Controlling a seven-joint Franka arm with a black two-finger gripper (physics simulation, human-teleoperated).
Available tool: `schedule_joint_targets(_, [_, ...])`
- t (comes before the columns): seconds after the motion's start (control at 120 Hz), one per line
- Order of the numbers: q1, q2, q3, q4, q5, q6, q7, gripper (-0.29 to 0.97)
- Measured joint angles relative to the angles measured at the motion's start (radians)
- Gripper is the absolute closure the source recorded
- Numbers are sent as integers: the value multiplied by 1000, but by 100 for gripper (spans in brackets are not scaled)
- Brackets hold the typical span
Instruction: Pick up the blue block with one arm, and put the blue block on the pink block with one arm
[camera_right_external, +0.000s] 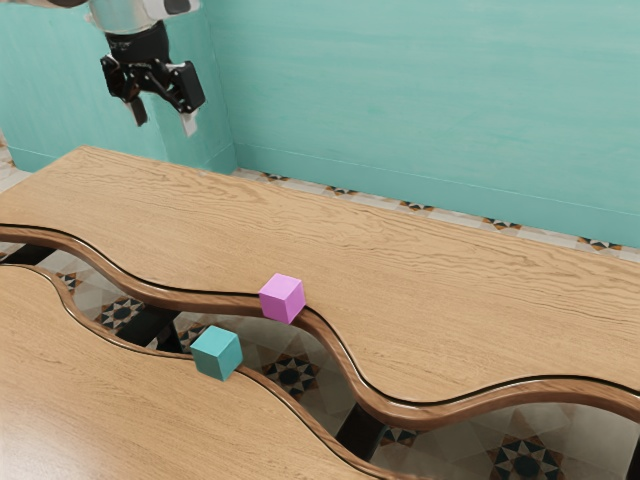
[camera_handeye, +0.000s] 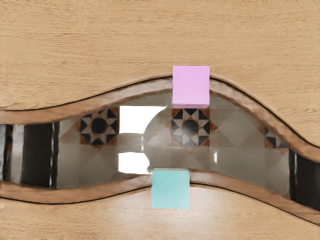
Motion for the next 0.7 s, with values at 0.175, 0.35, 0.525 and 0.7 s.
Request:
schedule_joint_targets(0.175, [5, -2, -1, 207, 18, -93, -27, 0])
schedule_joint_targets(0.35, [39, 61, -28, 293, 15, -167, -43, 0])
schedule_joint_targets(0.525, [34, 82, -51, 254, 8, -182, -55, 0])
schedule_joint_targets(0.7, [23, 42, -109, -225, -11, 77, -65, 0])
